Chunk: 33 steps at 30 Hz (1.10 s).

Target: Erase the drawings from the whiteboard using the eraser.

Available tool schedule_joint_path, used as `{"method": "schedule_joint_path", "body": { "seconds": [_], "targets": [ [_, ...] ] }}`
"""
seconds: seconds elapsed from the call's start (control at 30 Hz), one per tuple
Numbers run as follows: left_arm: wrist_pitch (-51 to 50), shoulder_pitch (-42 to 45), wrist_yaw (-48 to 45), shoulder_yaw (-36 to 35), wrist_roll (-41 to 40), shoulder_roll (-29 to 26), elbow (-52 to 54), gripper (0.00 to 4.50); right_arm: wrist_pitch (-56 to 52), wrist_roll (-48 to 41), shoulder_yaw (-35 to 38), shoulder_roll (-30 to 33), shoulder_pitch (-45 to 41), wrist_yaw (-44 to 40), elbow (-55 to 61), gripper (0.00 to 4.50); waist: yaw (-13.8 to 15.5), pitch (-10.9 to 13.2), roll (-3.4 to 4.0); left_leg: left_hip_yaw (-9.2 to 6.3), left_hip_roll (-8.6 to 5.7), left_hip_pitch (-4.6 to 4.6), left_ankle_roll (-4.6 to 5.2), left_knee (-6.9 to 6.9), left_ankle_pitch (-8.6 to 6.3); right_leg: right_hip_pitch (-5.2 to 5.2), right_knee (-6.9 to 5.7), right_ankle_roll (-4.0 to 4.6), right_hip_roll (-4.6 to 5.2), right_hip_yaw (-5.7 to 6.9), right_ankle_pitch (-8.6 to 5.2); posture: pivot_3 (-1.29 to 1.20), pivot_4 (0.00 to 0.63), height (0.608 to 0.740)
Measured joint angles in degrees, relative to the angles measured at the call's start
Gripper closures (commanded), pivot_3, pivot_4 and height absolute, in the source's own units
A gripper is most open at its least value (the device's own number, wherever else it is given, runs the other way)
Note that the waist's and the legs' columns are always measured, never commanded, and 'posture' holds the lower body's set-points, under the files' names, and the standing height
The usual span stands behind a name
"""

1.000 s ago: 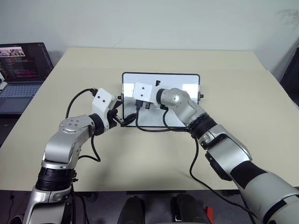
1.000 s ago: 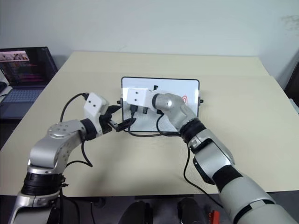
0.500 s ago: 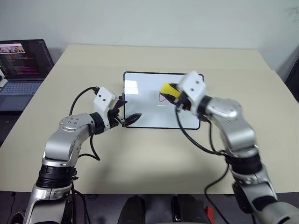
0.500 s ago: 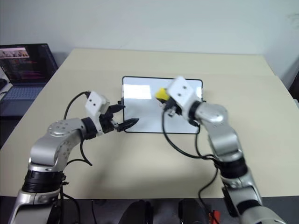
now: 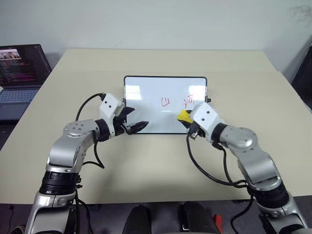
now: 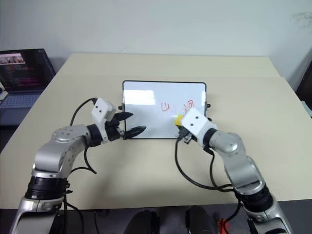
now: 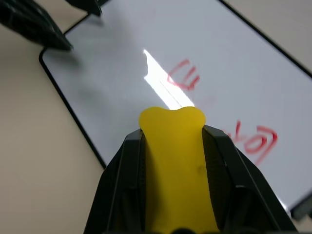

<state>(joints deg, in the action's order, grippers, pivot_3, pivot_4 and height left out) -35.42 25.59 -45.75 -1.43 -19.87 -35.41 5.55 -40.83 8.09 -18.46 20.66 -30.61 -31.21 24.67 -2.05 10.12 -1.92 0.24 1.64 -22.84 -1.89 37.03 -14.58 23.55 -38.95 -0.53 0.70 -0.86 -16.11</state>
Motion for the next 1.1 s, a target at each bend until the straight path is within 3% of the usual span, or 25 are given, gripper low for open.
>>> {"method": "schedule_joint_path", "body": {
  "seconds": [0.13, 0.4, 0.73, 1.1],
  "targets": [
    [0.31, -0.03, -0.82, 1.62, 0.76, -0.16, -0.18, 0.00, 5.09, 2.60, -2.57, -3.92, -9.39, 3.48, -11.31, 3.24, 0.31, 0.00, 0.00, -0.05, 0.01, -0.05, -0.01, 0.00, 0.00, 0.00, 0.04, 0.01, 0.01, 0.06, 0.01, 0.00, 0.150, 0.740],
    [0.90, -0.07, -1.43, 2.81, 1.27, -0.78, -0.28, 0.00, 12.60, 5.42, -4.22, -5.78, -16.60, 4.80, -29.25, 3.24, 0.42, 0.00, -0.01, 0.01, -0.04, -0.11, 0.00, 0.00, 0.00, 0.01, 0.10, 0.02, 0.16, 0.04, 0.01, 0.00, 0.150, 0.740],
    [0.70, 0.09, -1.34, 3.26, 1.01, -0.84, 0.23, 0.00, 14.50, 7.34, -8.06, -2.68, -13.98, -2.35, -29.38, 3.24, 0.36, -0.02, -0.02, -0.02, -0.04, 0.02, 0.01, 0.08, 0.00, -0.06, -0.07, 0.03, 0.14, 0.04, 0.01, 0.00, 0.150, 0.740],
    [0.69, 1.47, -1.14, 3.37, 1.00, -0.54, 0.17, 0.00, 20.31, 9.23, -6.28, -6.99, -21.37, 3.88, -39.80, 3.24, 0.23, -0.02, -0.02, -0.03, 0.00, -0.02, 0.01, 0.11, 0.03, -0.06, -0.04, 0.11, 0.10, 0.05, 0.09, 0.00, 0.150, 0.740]
  ]
}}
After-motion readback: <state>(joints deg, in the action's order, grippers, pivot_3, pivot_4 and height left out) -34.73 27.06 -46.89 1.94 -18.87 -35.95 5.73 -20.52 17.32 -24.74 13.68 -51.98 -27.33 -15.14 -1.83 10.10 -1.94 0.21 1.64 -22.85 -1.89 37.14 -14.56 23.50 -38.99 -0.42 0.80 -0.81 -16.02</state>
